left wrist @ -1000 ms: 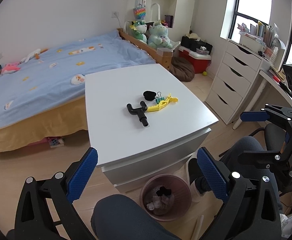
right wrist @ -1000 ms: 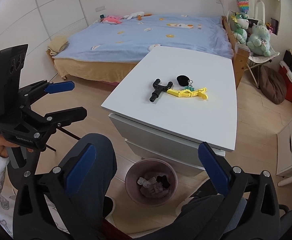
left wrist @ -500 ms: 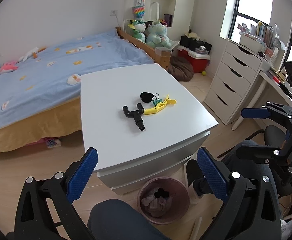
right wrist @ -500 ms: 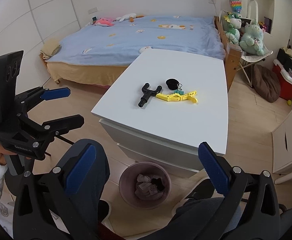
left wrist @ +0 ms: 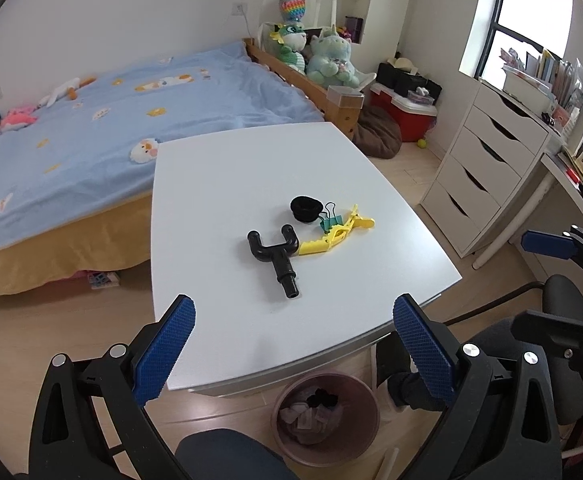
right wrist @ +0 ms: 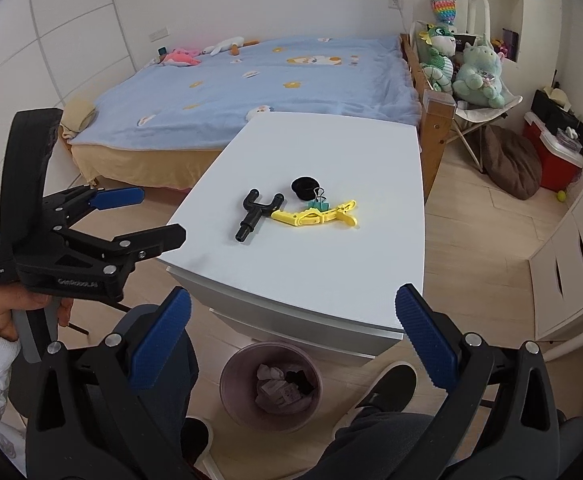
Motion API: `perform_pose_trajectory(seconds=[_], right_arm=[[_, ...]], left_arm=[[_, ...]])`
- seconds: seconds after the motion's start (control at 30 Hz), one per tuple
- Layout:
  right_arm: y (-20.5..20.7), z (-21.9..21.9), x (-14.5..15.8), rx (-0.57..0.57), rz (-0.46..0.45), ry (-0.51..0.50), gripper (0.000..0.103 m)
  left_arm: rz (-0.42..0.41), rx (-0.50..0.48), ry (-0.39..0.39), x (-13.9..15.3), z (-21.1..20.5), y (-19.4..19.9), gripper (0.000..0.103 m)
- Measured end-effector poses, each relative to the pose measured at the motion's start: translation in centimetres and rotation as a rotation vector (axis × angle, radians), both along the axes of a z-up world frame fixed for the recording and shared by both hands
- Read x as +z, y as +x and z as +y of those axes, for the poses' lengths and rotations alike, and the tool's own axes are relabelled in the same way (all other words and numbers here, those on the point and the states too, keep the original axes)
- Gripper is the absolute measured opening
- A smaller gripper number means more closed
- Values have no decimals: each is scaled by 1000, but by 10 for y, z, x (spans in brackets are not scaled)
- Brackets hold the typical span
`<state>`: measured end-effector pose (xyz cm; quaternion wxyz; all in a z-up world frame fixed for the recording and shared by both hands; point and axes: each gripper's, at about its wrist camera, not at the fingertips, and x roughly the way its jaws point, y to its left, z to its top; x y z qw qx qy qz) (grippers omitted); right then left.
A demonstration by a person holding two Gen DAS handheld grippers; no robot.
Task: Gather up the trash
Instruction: 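Reach to the black Y-shaped handle and grasp it with the left gripper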
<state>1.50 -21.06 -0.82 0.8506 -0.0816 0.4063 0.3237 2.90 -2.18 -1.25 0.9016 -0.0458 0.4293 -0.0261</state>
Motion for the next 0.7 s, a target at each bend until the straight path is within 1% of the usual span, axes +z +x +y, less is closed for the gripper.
perform_pose_trajectory(seconds=[0.13,0.3,0.43,0.57,0.63,0.7], right_arm=[[3,-3,-2,-7,5,3,100],[6,-8,-6,-19,16,3,100],[9,-12,-8,-28,21,8,100],[10,-13,-8,-28,24,8,100],[10,-13,-8,-29,25,7,100],[10,-14,-8,-30,26,7,100]], left_arm=[[53,45,13,-11,2,23,95],[93,62,30,-24,1,45,95],[117,88,47,-35,0,61,95],[135,120,60,-48,-1,71,95],[146,128,53,-54,-1,75,95],[151,132,62,-58,-3,78,95]])
